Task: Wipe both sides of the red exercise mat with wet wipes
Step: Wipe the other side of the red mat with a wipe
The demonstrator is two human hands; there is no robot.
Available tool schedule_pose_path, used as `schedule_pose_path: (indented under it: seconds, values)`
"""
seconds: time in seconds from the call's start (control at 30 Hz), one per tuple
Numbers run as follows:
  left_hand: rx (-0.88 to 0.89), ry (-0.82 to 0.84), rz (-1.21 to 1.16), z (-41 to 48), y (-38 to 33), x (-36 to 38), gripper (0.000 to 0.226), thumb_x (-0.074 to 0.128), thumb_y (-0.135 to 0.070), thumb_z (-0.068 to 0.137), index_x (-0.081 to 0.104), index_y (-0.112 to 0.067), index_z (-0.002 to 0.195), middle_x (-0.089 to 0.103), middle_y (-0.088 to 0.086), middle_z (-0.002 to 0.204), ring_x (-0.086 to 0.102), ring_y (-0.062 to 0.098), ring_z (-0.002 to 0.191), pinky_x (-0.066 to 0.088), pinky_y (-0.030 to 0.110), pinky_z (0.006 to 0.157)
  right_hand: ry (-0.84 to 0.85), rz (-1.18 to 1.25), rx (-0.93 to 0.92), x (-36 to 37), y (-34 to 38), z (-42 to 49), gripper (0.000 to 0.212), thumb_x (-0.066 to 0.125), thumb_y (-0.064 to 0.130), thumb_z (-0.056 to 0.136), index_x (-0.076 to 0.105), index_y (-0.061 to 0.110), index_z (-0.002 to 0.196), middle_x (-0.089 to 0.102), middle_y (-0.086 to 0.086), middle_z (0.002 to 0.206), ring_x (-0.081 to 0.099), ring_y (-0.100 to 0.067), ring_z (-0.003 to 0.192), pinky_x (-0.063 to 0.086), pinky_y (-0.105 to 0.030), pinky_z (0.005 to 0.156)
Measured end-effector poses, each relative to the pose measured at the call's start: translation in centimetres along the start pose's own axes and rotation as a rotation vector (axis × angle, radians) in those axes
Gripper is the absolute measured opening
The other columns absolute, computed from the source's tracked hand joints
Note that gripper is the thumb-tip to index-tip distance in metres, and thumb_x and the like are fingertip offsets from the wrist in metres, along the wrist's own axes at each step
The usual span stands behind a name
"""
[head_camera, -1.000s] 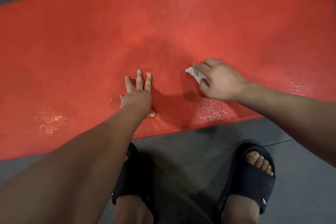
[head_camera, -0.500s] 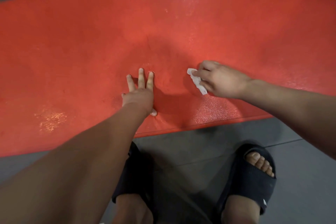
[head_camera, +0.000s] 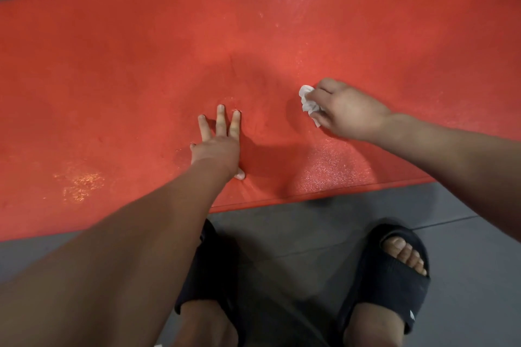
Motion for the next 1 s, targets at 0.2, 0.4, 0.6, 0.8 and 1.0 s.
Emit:
schedule_pose_path:
  seconds: [0.2, 0.4, 0.6, 0.8, 1.0]
  values:
    - [-0.003, 0.002, 0.000, 0.0, -0.1, 0.0, 0.144, 0.088, -0.039, 0.075, -0.036, -0.032, 0.150, -0.049, -0.004, 0.153, -0.028, 0.042, 0.149, 0.036, 0.064, 0.112, -0.012, 0.101, 0.074, -0.4, -0.5, 1.0, 0.021, 0.060, 0.010, 0.093, 0.070, 0.012, 0.111, 0.060, -0.011, 0.098, 0.064, -0.030, 0.082, 0.042, -0.022, 0.074]
    - [-0.008, 0.008, -0.007, -0.1, -0.1, -0.1, 0.144, 0.088, -0.039, 0.075, -0.036, -0.032, 0.150, -0.050, -0.004, 0.153, -0.028, 0.041, 0.149, 0.036, 0.064, 0.112, -0.051, 0.135, 0.139, 1.1, 1.5, 1.2, 0.026, 0.059, -0.004, 0.079, 0.069, 0.010, 0.099, 0.061, -0.011, 0.099, 0.063, -0.029, 0.085, 0.043, -0.026, 0.074]
    - [-0.001, 0.002, -0.010, 0.0, -0.1, 0.0, 0.144, 0.088, -0.039, 0.075, -0.035, -0.031, 0.150, -0.049, -0.004, 0.153, -0.028, 0.041, 0.149, 0.035, 0.065, 0.112, 0.141, 0.093, -0.308, 3.3, 7.2, -3.3, 0.032, 0.035, 0.042, 0.095, 0.062, 0.027, 0.103, 0.062, 0.006, 0.099, 0.058, -0.015, 0.095, 0.049, -0.036, 0.088]
    - [0.000, 0.002, -0.018, -0.1, -0.1, -0.3, 0.144, 0.088, -0.038, 0.075, -0.035, -0.032, 0.150, -0.049, -0.005, 0.153, -0.028, 0.041, 0.149, 0.035, 0.064, 0.113, -0.176, -0.037, 0.198, -1.1, -2.6, 0.6, 0.020, 0.055, 0.007, 0.087, 0.068, 0.010, 0.102, 0.061, -0.017, 0.094, 0.063, -0.039, 0.081, 0.053, -0.041, 0.072]
    - [0.000, 0.002, -0.015, -0.1, -0.1, -0.1, 0.144, 0.087, -0.039, 0.075, -0.034, -0.033, 0.151, -0.049, -0.005, 0.154, -0.028, 0.040, 0.149, 0.034, 0.064, 0.113, 0.126, 0.103, -0.240, 4.6, 6.2, -5.8, 0.034, 0.039, 0.032, 0.104, 0.065, 0.013, 0.112, 0.063, -0.002, 0.103, 0.056, -0.017, 0.093, 0.049, -0.036, 0.082]
Point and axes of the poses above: each hand's wrist, its own z-axis towards the middle knuckle, its own x-axis out of the palm, y = z × x, the point moved 4 cm from there along z, towards the middle knuckle
